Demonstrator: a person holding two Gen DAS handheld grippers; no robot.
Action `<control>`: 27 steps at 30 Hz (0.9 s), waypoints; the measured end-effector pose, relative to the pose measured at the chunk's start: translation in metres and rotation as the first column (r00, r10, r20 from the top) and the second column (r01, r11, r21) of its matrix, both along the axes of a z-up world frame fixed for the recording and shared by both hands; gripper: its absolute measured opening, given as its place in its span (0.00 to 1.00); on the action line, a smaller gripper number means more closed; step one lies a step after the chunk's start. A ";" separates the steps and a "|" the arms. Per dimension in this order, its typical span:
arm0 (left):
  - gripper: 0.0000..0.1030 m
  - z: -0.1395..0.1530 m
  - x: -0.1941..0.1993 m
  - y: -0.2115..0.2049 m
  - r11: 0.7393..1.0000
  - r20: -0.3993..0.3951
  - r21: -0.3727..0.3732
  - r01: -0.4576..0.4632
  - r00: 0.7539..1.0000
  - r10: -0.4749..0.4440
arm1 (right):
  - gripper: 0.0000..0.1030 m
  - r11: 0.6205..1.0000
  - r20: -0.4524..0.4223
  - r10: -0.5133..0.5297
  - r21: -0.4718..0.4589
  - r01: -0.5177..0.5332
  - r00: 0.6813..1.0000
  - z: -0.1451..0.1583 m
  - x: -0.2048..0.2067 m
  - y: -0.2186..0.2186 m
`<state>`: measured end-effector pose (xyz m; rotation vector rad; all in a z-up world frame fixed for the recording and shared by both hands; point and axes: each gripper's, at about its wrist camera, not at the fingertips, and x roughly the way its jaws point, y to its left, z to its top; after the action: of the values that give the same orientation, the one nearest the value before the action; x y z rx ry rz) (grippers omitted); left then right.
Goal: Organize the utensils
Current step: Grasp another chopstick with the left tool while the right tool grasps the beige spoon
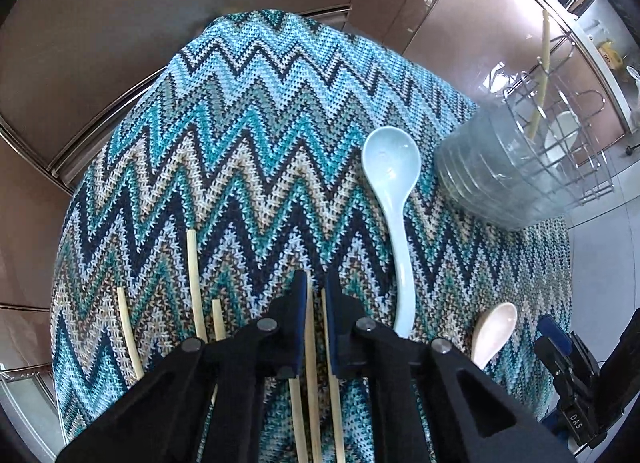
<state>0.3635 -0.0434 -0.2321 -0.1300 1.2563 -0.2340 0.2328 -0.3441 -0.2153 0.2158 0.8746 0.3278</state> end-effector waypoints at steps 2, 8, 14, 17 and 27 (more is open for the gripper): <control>0.08 -0.003 0.001 0.001 1.000 -0.006 0.000 -0.001 1.000 0.001 | 0.33 1.000 -0.007 0.008 0.004 -0.008 1.000 -0.001 0.002 0.001; 0.08 -0.013 0.008 0.004 1.000 -0.021 -0.002 -0.006 1.000 0.006 | 0.33 1.000 -0.018 0.022 0.008 -0.022 1.000 -0.004 0.006 0.003; 0.06 -0.024 0.017 0.003 1.000 -0.030 -0.008 0.006 1.000 -0.006 | 0.33 0.999 -0.035 0.042 0.030 -0.041 0.999 -0.008 0.015 0.007; 0.05 -0.027 0.019 0.001 1.000 -0.036 -0.007 0.002 0.999 -0.002 | 0.33 0.996 -0.048 0.066 0.056 -0.063 0.997 -0.012 0.021 0.009; 0.04 -0.035 0.024 0.003 0.999 -0.037 -0.017 -0.027 0.999 0.026 | 0.33 0.988 -0.106 0.122 0.106 -0.110 0.987 -0.024 0.053 0.021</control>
<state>0.3872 -0.0401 -0.2675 -0.1667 1.2881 -0.2206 0.2857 -0.3235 -0.2389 0.2781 0.9850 0.4722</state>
